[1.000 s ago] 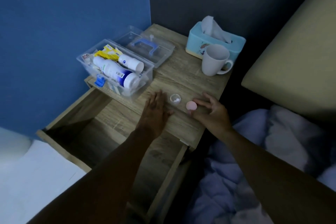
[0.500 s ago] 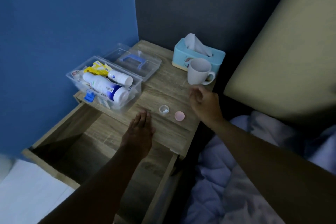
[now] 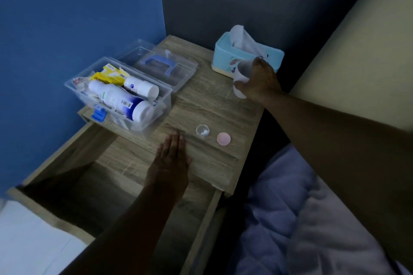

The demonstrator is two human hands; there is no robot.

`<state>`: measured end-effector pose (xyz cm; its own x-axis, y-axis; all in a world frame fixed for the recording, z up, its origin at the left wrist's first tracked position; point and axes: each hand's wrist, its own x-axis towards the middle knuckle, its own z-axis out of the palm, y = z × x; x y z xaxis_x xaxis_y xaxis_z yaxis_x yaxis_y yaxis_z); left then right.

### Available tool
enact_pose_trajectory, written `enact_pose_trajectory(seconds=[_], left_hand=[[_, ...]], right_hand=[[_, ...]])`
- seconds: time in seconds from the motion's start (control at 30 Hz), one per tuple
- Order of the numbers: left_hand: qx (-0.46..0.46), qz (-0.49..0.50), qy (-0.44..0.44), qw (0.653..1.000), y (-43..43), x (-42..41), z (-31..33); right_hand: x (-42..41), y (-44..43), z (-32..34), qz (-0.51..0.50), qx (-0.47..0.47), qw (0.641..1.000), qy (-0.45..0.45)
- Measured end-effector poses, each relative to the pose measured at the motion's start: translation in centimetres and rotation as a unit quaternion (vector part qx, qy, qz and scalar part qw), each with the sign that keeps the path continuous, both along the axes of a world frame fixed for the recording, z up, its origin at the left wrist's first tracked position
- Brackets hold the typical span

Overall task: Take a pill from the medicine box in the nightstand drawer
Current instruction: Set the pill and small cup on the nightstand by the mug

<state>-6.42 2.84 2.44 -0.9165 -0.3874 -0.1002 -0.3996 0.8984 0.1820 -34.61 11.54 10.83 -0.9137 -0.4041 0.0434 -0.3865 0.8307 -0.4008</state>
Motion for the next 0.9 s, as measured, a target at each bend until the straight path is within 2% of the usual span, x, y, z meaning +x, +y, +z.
enact_pose_trajectory(seconds=[0.17, 0.33, 0.47, 0.6, 0.9], left_hand=[[-0.018, 0.001, -0.025, 1.0, 0.0, -0.1, 0.2], [-0.007, 0.011, -0.027, 1.0, 0.1, -0.2, 0.2], [0.01, 0.01, -0.019, 1.0, 0.0, -0.2, 0.1], [0.01, 0.012, -0.016, 1.0, 0.0, -0.3, -0.1], [0.031, 0.016, -0.035, 0.999, 0.1, -0.3, 0.6]], right_hand=[[-0.4, -0.2, 0.2, 0.004, 0.003, 1.0, 0.018], [0.9, 0.4, 0.9, 0.066, 0.004, 0.996, 0.053], [3.3, 0.7, 1.4, 0.116, -0.035, 0.992, 0.044], [5.3, 0.4, 1.8, 0.16, -0.026, 0.986, 0.024], [7.9, 0.2, 1.0, 0.17, -0.046, 0.984, -0.009]])
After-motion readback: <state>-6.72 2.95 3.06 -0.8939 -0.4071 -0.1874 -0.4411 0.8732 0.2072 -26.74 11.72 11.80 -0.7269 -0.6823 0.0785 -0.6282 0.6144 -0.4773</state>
